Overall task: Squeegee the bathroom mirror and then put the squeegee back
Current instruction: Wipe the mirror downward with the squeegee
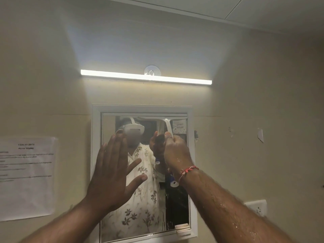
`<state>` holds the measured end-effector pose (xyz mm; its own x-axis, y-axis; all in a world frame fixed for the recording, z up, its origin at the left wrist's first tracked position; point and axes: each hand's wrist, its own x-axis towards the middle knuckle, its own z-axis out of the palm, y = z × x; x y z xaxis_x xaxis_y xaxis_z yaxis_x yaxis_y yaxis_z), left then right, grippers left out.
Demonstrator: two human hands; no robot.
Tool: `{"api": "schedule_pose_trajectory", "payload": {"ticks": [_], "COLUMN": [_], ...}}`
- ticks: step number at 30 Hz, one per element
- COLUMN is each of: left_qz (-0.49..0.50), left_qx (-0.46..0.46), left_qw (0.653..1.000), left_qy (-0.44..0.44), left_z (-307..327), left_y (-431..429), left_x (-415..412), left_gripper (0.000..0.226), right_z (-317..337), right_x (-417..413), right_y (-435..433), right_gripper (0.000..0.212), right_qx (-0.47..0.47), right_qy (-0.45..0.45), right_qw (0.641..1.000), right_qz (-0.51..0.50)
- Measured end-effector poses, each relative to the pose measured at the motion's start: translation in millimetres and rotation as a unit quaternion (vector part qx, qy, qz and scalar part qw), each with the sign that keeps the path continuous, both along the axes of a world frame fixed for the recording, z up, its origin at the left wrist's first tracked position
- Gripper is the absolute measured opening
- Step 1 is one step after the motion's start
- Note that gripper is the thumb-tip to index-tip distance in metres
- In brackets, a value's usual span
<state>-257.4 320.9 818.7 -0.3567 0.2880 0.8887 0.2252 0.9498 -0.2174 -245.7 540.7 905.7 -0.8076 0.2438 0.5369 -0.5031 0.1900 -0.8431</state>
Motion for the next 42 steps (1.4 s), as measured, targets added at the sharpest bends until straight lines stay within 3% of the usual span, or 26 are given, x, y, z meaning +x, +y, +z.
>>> {"api": "schedule_pose_trajectory", "payload": {"ticks": [9,20,24,30,42], "left_qz": [0.004,-0.018,-0.015,-0.001,-0.001], "left_qx": [0.001,0.001,0.003,0.003,0.007], "left_qw": [0.999,0.999,0.999,0.999,0.998], "left_qy": [-0.046,-0.028,-0.028,-0.04,-0.059], "left_z": [-4.8,-8.7,-22.2,-46.3,-104.0], "left_y": [-2.6,11.3,12.3,8.2,8.7], "left_x": [-5.5,-12.3,-13.0,-15.3,-8.6], "left_gripper": [0.115,0.115,0.115,0.12,0.121], "right_z": [-2.5,-8.5,-24.2,-44.0,-127.5], "right_x": [-1.8,-3.9,-6.3,-7.5,0.4], "right_y": [-1.4,-0.3,0.8,3.7,8.7], "right_gripper": [0.037,0.036,0.023,0.024,0.042], "right_qx": [0.015,0.018,0.022,0.033,0.058], "right_qy": [0.01,0.017,0.021,0.011,-0.032], "right_qw": [1.0,0.999,0.999,0.999,0.997], "right_qz": [-0.022,-0.023,-0.019,-0.023,-0.049]}}
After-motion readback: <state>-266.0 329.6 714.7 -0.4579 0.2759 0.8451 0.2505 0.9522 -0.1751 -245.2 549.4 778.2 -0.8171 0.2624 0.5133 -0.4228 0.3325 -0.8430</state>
